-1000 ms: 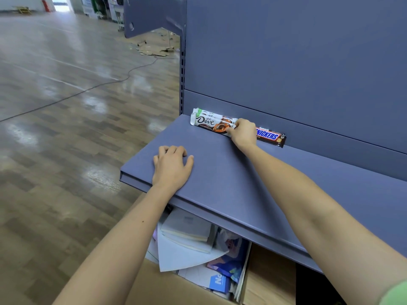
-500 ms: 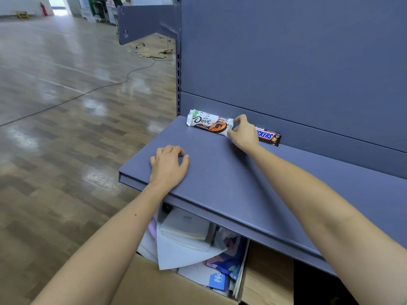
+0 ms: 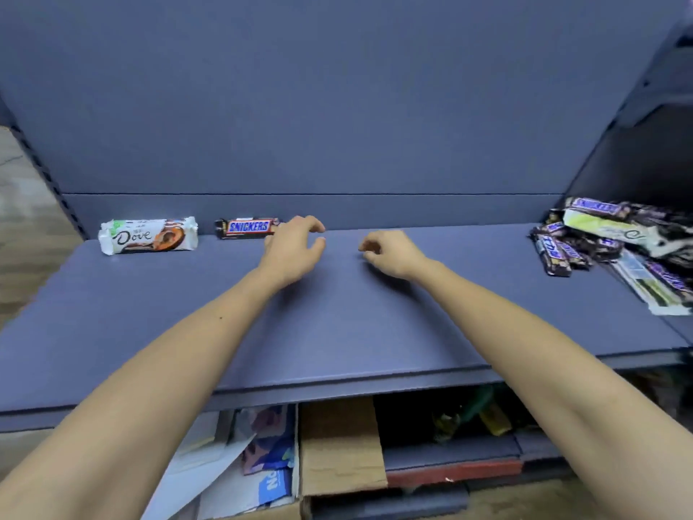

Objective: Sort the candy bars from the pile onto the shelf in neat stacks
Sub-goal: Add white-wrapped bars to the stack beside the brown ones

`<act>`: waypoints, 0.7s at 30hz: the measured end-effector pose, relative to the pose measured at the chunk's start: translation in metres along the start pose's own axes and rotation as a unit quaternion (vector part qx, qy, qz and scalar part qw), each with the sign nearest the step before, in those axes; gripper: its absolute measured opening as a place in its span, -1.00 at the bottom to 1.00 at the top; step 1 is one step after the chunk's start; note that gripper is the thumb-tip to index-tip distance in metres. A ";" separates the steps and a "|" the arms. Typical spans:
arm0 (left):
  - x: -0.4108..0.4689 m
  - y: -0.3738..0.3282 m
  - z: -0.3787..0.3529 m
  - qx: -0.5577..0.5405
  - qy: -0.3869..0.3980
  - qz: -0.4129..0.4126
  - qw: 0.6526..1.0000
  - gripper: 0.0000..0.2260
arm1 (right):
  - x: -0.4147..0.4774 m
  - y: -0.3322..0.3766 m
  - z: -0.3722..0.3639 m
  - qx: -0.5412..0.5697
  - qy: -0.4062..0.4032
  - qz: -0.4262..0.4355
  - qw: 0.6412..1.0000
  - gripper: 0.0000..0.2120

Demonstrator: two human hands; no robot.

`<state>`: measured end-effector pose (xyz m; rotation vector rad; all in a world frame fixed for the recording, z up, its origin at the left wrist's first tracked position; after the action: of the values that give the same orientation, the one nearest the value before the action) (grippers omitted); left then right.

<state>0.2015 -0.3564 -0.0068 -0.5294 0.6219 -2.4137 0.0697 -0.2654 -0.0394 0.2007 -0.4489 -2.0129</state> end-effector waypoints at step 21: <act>0.025 -0.322 -0.256 0.047 0.171 -0.135 0.975 -0.56 | -0.202 -0.352 0.167 -0.095 -0.097 -0.347 0.928 -0.46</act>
<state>-0.0852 -0.0622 -0.0356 -0.1655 0.6044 -2.8068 -0.1800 0.0950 -0.0360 0.0374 -0.3240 -2.7752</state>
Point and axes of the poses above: each hand's wrist, its own x-axis towards the middle knuckle, its own z-axis out of the back of the hand, y = z × x, the point moved 9 cm from there along x, towards the middle knuckle, and after that the axes turned 1 degree about z, right-handed, at the moved point
